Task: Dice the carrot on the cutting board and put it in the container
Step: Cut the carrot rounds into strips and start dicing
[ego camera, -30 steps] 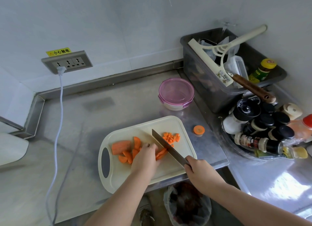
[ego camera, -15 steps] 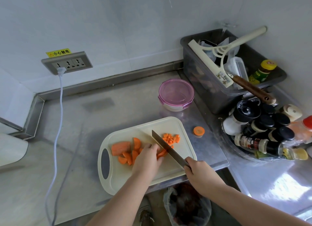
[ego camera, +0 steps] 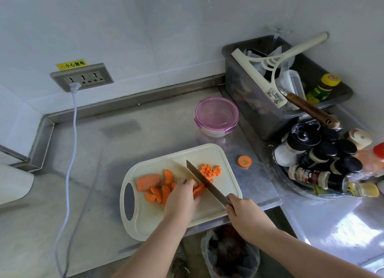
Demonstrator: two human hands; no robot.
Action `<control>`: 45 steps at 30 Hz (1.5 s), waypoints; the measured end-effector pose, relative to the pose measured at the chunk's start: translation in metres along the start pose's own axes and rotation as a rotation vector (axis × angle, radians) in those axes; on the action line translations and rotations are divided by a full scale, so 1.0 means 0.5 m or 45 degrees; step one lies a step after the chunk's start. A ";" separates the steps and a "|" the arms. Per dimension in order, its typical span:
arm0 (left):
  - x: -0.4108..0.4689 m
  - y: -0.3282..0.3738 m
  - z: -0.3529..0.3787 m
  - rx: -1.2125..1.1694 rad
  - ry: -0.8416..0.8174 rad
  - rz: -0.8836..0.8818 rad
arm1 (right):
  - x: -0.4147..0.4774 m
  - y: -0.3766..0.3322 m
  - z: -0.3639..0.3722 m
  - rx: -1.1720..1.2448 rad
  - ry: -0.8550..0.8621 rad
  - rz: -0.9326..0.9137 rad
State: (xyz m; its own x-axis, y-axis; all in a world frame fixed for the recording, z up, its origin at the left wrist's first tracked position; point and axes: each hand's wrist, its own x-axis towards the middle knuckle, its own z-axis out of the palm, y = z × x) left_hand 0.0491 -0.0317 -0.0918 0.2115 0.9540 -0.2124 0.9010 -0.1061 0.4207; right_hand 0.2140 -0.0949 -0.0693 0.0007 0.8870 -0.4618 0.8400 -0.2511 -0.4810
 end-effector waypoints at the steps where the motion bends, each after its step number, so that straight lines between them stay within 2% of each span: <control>1: -0.002 0.001 -0.002 -0.009 0.015 -0.003 | 0.000 0.000 0.000 -0.005 0.001 0.000; 9: -0.017 0.009 -0.008 -0.016 0.154 0.026 | -0.014 -0.011 -0.008 -0.030 0.085 -0.062; 16: -0.017 0.005 0.004 -0.054 0.231 0.057 | -0.021 -0.022 0.007 -0.128 0.054 -0.047; 35: -0.012 0.009 0.006 -0.077 0.168 -0.016 | -0.010 -0.023 0.025 -0.282 -0.009 -0.011; 45: -0.012 0.004 0.005 0.031 0.106 0.016 | -0.008 -0.027 0.021 -0.286 -0.045 0.003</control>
State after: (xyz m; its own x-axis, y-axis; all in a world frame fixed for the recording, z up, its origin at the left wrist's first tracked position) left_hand 0.0503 -0.0382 -0.0918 0.1911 0.9726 -0.1326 0.9077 -0.1236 0.4011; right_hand 0.1969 -0.0990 -0.0688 -0.0128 0.8713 -0.4905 0.9397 -0.1571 -0.3037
